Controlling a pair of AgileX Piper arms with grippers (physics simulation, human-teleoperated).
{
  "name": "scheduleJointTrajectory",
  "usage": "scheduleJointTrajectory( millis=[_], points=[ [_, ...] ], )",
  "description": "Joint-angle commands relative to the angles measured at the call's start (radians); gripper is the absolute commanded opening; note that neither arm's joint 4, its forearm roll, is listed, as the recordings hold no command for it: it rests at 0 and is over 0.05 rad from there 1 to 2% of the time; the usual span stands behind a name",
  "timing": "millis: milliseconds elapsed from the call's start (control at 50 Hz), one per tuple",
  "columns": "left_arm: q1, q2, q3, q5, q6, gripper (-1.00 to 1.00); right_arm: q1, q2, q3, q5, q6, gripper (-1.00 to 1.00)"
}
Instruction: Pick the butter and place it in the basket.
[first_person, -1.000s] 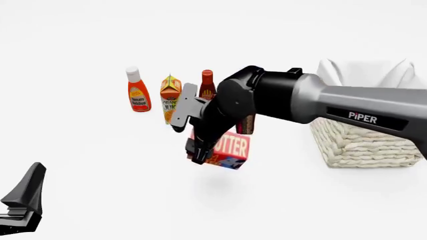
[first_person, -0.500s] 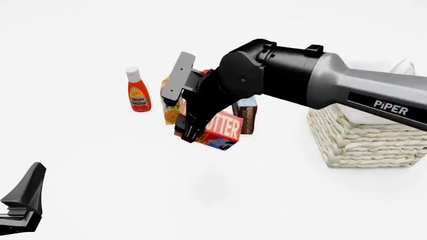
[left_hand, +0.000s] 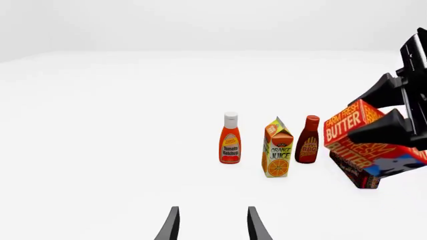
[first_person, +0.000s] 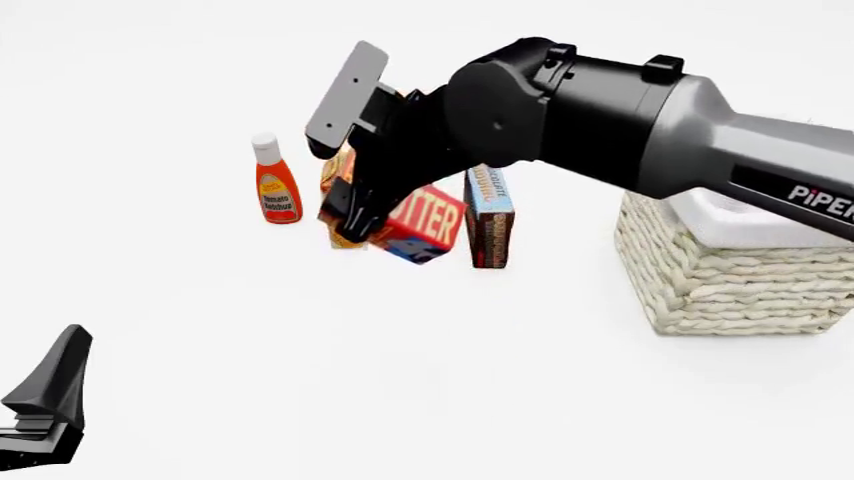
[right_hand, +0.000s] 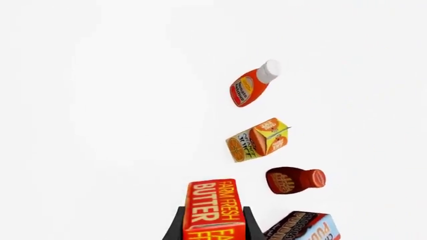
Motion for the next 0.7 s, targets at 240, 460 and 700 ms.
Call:
scheduleJointTrajectory(
  millis=[240, 460, 700],
  points=[
    [0.0, 0.0, 0.0, 0.0, 0.0, 1.0, -0.006, -0.022, -0.074, -0.086, 0.066, -1.0],
    [0.0, 0.0, 0.0, 0.0, 0.0, 1.0, -0.023, -0.022, -0.088, -0.125, 0.093, -1.0],
    [0.0, 0.0, 0.0, 0.0, 0.0, 1.0, -0.055, -0.044, -0.088, -0.177, 0.13, -1.0]
  ],
)
